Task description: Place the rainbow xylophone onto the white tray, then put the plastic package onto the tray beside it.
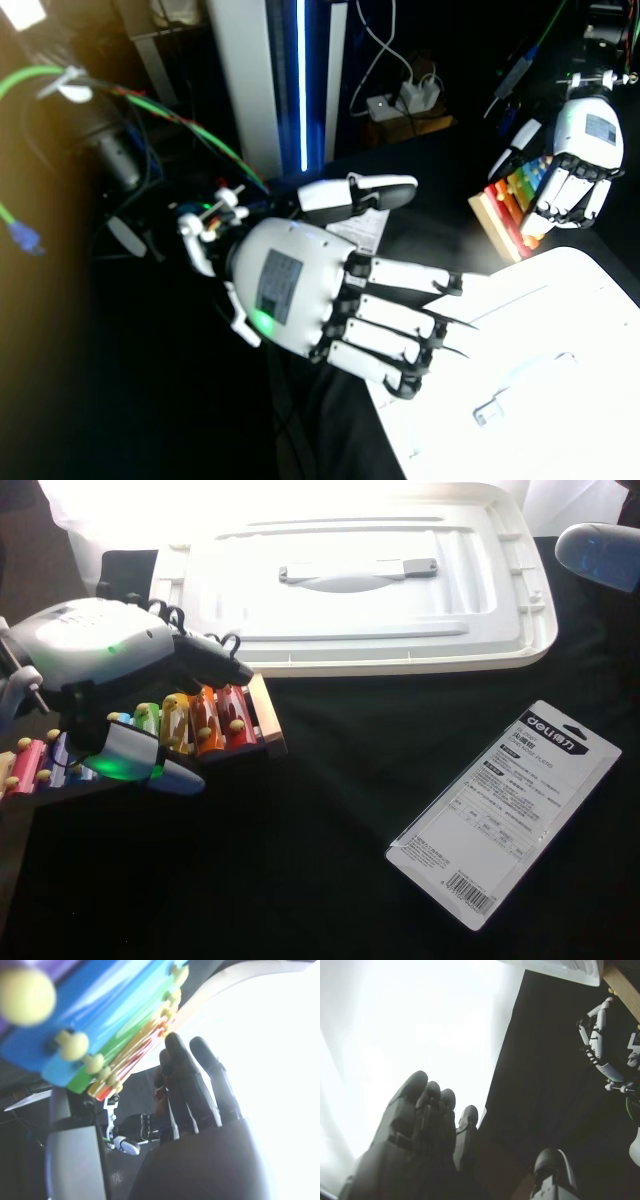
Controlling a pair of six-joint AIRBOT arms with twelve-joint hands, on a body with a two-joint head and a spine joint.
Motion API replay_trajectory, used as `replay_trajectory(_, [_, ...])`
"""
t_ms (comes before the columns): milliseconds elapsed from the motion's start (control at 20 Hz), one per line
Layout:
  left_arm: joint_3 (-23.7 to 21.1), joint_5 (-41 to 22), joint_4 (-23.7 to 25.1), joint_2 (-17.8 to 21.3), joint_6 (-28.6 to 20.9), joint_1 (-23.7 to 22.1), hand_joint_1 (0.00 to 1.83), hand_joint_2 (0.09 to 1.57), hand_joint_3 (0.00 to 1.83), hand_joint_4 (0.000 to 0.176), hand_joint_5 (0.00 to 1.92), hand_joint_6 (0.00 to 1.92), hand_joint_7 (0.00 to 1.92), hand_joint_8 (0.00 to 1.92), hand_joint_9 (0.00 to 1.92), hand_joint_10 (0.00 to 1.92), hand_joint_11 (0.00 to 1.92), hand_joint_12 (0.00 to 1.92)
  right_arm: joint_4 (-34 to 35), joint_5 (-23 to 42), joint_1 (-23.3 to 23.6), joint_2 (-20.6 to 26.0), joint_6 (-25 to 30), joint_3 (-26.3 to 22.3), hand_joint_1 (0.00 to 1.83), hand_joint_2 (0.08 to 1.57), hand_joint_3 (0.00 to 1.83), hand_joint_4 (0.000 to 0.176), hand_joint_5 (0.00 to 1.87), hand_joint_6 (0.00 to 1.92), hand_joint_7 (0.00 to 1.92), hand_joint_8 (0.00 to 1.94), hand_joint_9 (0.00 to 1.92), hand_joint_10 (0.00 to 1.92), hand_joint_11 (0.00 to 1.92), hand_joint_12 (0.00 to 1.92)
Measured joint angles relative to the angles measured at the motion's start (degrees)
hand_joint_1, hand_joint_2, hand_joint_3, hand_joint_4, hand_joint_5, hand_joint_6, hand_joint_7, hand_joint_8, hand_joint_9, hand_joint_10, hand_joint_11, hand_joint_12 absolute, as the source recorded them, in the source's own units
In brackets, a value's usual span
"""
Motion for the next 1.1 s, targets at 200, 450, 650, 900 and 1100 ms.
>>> replay_trajectory(200, [-0.24, -1.16, -0.02, -0.44, 0.35, 2.12, 0.88, 0.88, 0.00, 0.039, 0.36, 0.00, 0.38, 0.00, 0.44, 0.00, 0.08, 1.00, 0.04, 0.00, 0.00, 0.00, 0.00, 0.00, 0.40, 0.91, 0.00, 0.168, 0.32, 0.00, 0.28, 0.00, 0.21, 0.01, 0.00, 0.65])
replay_trajectory(450, [-1.49, -1.27, -0.70, -1.20, 1.07, 5.88, 0.82, 0.83, 0.00, 0.138, 0.17, 0.00, 0.19, 0.00, 0.20, 0.00, 0.00, 0.66, 0.07, 0.00, 0.00, 0.00, 0.02, 0.00, 0.40, 0.91, 0.00, 0.154, 0.33, 0.00, 0.28, 0.00, 0.21, 0.00, 0.00, 0.63])
replay_trajectory(650, [-1.86, -2.51, -3.82, -1.55, 1.09, 8.85, 0.77, 0.83, 0.00, 0.176, 0.10, 0.00, 0.12, 0.00, 0.14, 0.00, 0.00, 0.46, 0.04, 0.04, 0.00, -0.02, 0.00, 0.00, 0.39, 0.90, 0.00, 0.144, 0.32, 0.00, 0.28, 0.00, 0.21, 0.00, 0.00, 0.61])
replay_trajectory(900, [-2.56, -4.04, -6.10, -0.52, 1.03, 10.08, 0.71, 0.86, 0.00, 0.176, 0.00, 0.00, 0.00, 0.00, 0.00, 0.00, 0.00, 0.32, -0.04, 0.04, 0.00, -0.02, 0.00, 0.00, 0.40, 0.91, 0.00, 0.155, 0.32, 0.00, 0.28, 0.00, 0.21, 0.00, 0.00, 0.63])
replay_trajectory(1100, [-3.43, -4.81, -8.00, 1.07, 0.83, 11.69, 0.69, 0.86, 0.00, 0.148, 0.00, 0.00, 0.00, 0.00, 0.00, 0.00, 0.00, 0.00, -0.02, 0.09, 0.00, -0.04, 0.02, 0.00, 0.40, 0.90, 0.00, 0.146, 0.32, 0.00, 0.28, 0.00, 0.21, 0.00, 0.00, 0.63])
